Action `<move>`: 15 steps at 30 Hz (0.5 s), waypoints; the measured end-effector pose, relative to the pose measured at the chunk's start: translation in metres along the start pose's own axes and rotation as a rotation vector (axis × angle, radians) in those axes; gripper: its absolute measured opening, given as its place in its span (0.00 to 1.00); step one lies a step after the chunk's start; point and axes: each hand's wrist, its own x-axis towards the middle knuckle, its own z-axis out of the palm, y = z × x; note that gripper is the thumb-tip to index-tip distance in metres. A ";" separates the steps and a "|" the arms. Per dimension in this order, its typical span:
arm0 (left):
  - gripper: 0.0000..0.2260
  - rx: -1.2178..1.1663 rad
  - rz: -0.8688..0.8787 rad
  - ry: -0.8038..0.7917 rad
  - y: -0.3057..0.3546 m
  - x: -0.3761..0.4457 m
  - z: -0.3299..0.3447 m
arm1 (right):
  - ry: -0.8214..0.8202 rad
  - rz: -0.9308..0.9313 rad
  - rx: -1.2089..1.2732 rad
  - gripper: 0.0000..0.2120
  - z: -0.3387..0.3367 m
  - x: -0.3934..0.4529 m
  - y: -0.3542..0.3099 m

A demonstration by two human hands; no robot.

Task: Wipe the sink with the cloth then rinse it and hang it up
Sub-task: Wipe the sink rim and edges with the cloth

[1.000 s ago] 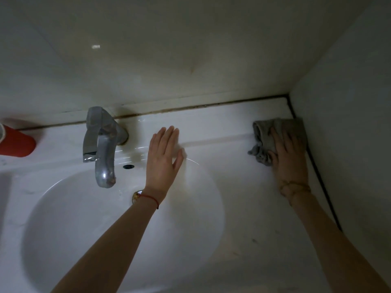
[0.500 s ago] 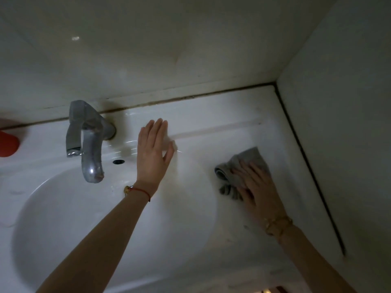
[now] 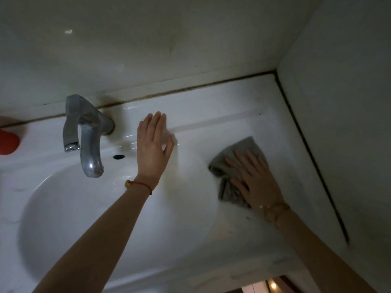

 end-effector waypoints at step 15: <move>0.22 -0.009 0.020 0.011 -0.002 0.000 -0.002 | 0.052 0.222 -0.031 0.26 -0.005 0.021 0.013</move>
